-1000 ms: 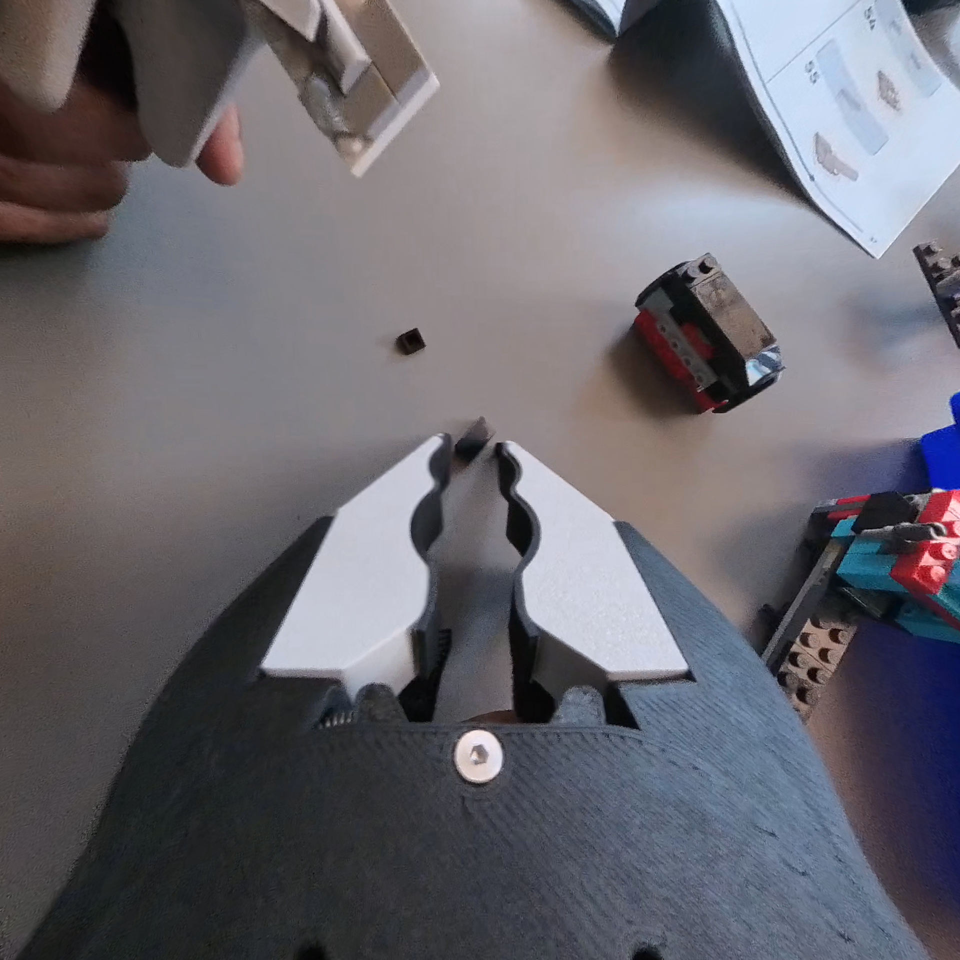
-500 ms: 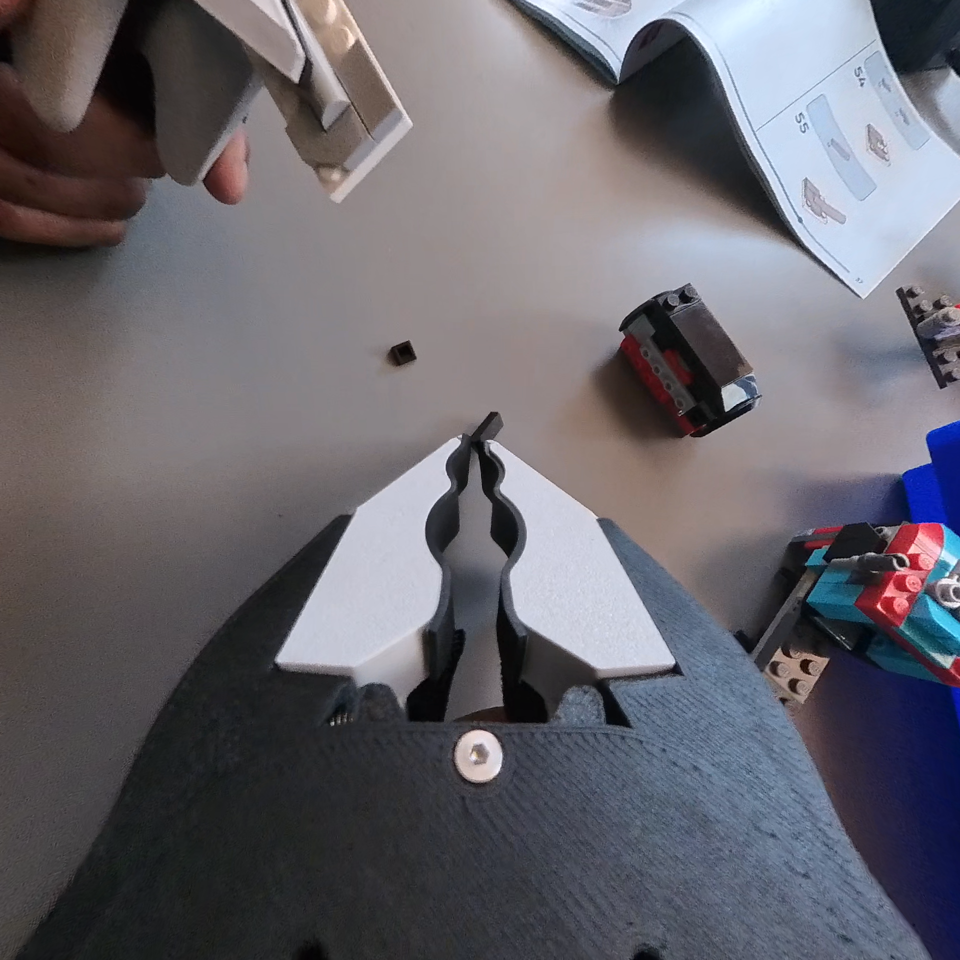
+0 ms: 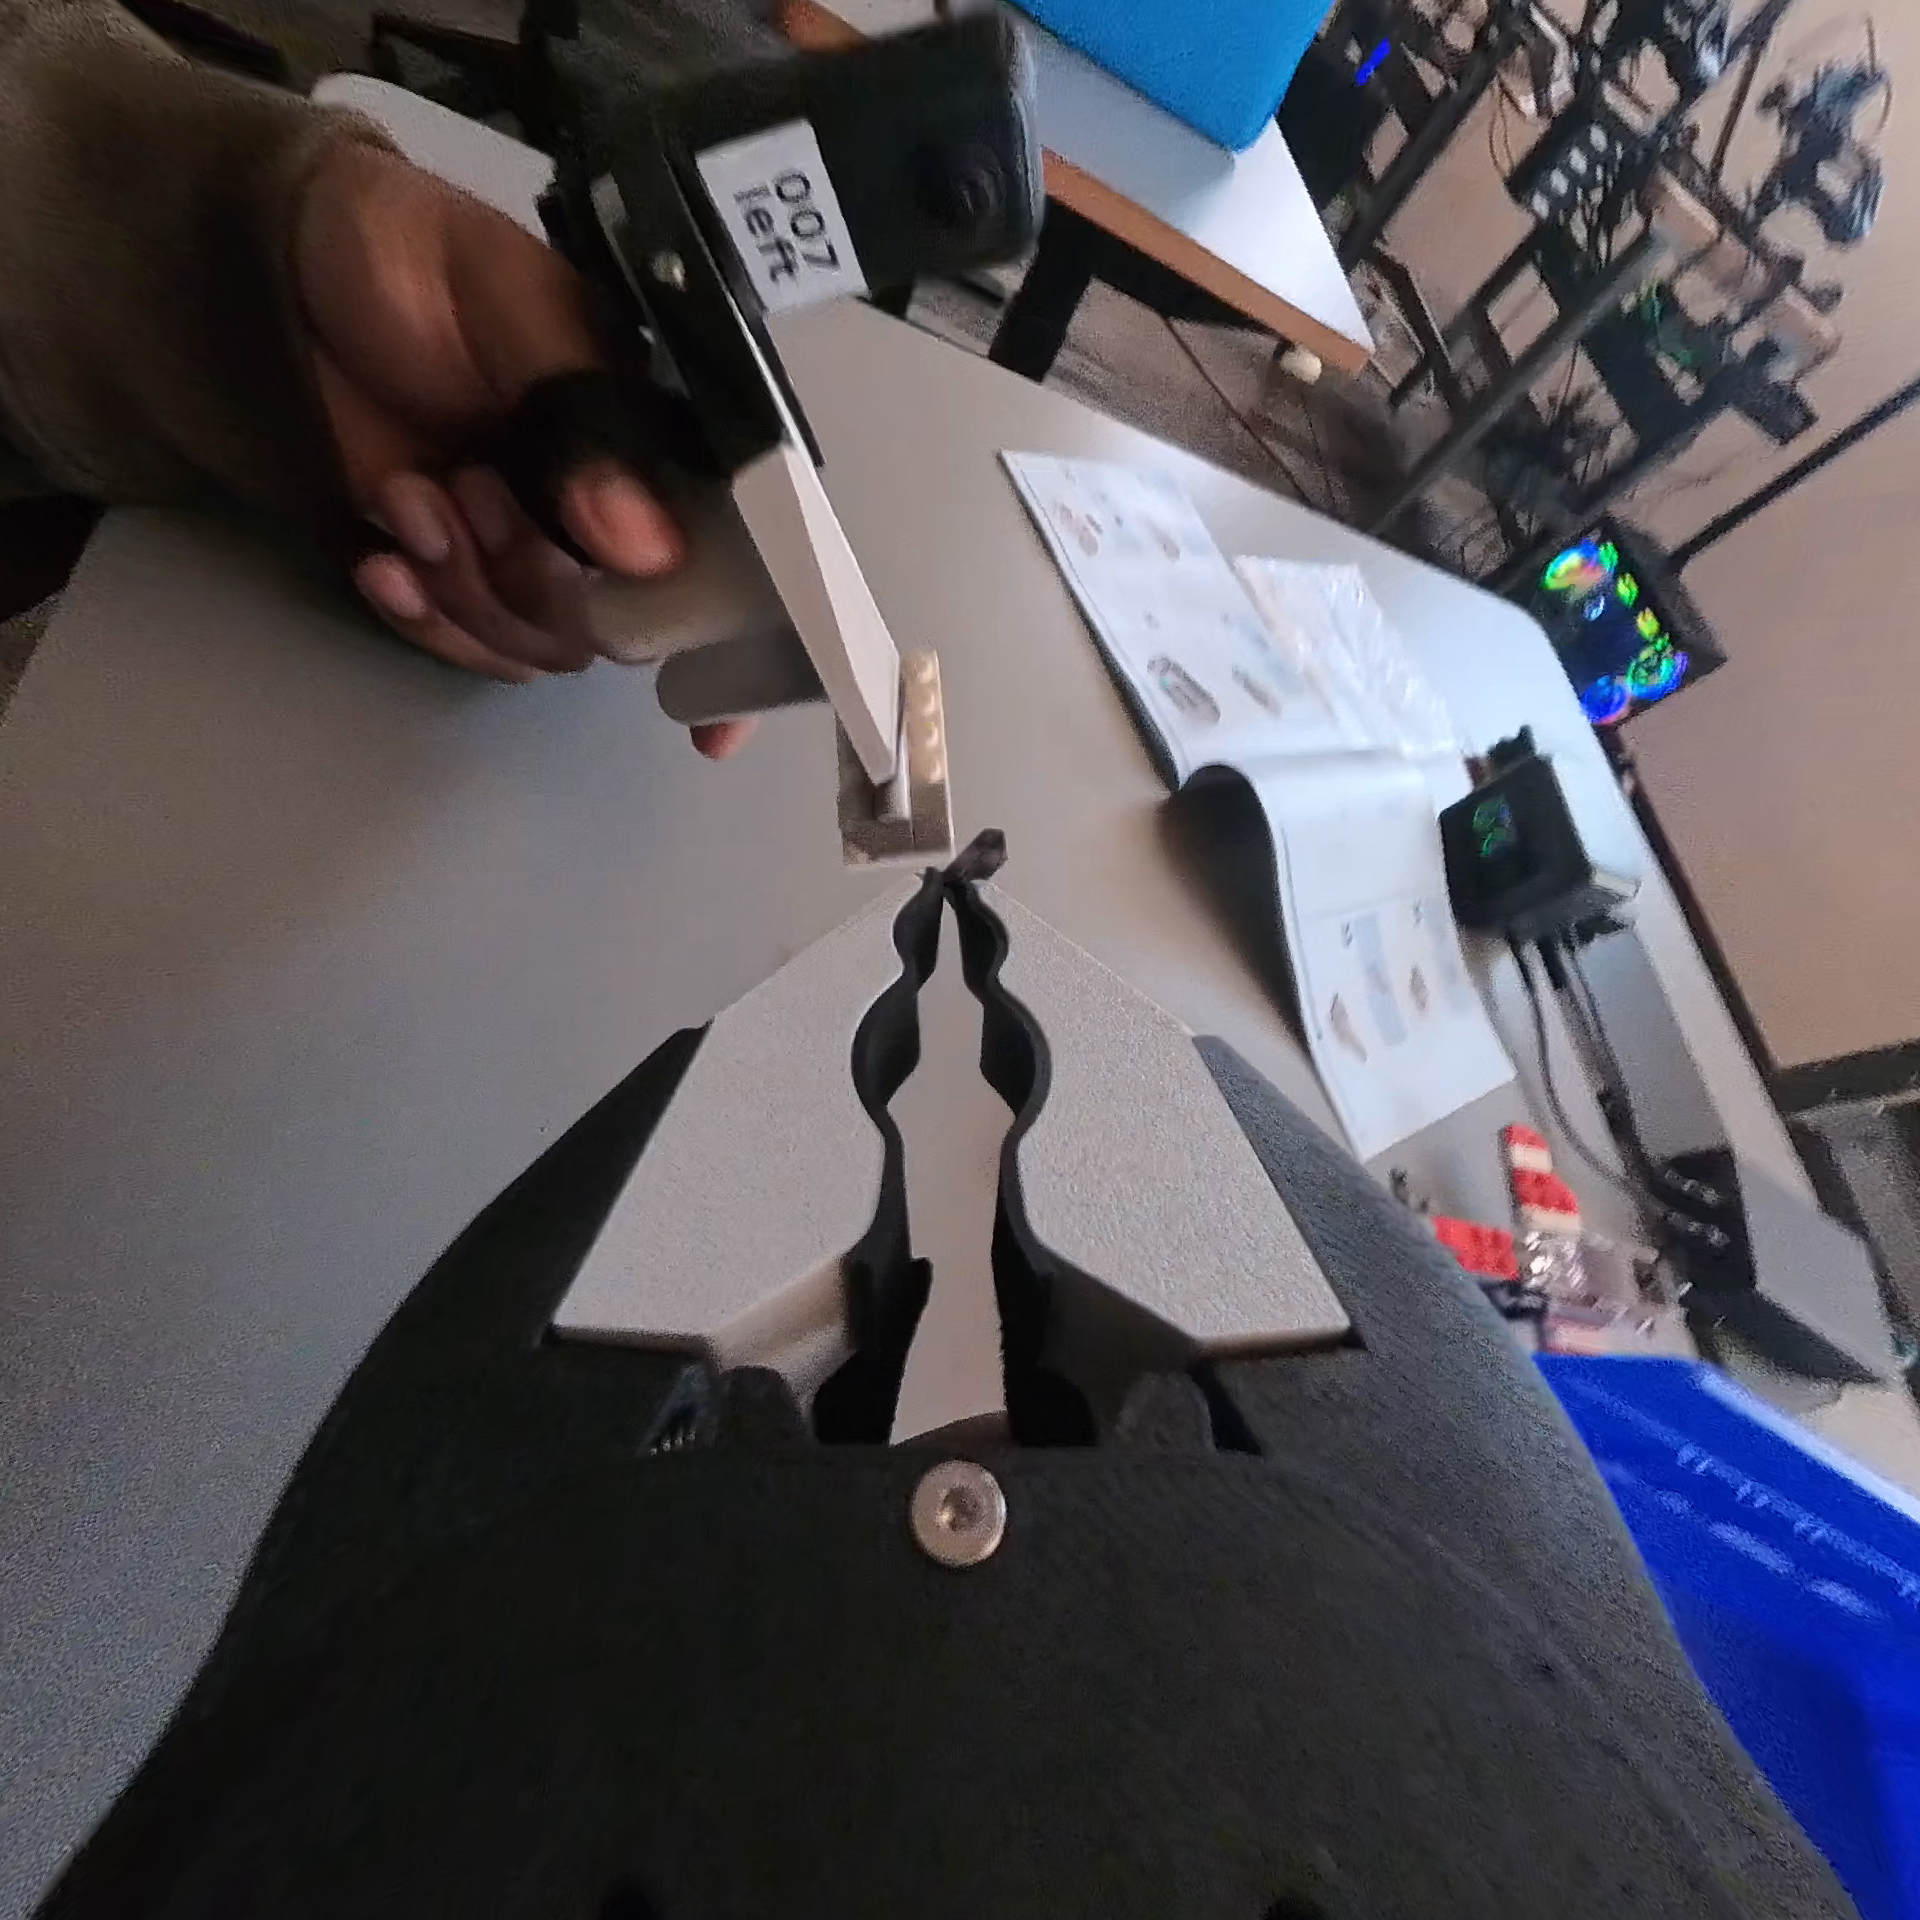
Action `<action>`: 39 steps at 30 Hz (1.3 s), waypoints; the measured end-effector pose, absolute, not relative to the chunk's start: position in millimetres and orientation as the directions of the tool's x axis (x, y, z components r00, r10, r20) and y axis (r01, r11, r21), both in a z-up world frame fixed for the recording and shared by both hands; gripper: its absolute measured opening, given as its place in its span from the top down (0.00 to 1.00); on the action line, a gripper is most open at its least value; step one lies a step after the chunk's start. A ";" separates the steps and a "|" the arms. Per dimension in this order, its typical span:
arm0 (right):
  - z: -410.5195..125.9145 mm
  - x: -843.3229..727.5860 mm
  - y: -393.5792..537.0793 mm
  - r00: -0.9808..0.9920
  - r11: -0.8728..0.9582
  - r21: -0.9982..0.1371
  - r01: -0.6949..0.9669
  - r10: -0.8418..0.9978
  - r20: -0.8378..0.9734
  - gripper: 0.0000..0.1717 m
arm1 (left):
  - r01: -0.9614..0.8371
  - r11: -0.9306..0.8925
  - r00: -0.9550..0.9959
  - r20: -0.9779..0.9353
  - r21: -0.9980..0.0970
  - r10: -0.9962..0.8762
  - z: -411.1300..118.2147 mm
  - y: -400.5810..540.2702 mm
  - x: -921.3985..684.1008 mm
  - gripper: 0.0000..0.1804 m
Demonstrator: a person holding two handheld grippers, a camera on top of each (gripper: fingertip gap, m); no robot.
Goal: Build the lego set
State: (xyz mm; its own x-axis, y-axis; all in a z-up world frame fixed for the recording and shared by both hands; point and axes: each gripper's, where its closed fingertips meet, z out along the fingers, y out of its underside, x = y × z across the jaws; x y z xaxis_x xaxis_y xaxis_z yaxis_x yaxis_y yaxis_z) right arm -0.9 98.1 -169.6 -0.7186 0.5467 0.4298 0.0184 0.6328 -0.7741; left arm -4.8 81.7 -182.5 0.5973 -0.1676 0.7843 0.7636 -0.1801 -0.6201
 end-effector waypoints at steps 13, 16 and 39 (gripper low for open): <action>-174.5 -2.2 71.2 -0.819 0.743 -0.663 -0.092 0.322 0.475 0.98 | 0.736 -0.214 0.611 0.766 -0.643 -0.198 -182.2 82.0 4.7 0.95; -174.7 -2.3 71.2 -0.830 0.753 -0.650 -0.104 0.294 0.474 0.98 | 0.736 -0.215 0.610 0.767 -0.642 -0.199 -182.0 82.0 4.7 0.95; -181.1 1.2 73.6 -0.899 0.693 -0.712 -0.109 0.237 0.368 0.98 | 0.715 -0.240 0.624 0.754 -0.656 -0.203 -184.6 83.1 10.1 0.95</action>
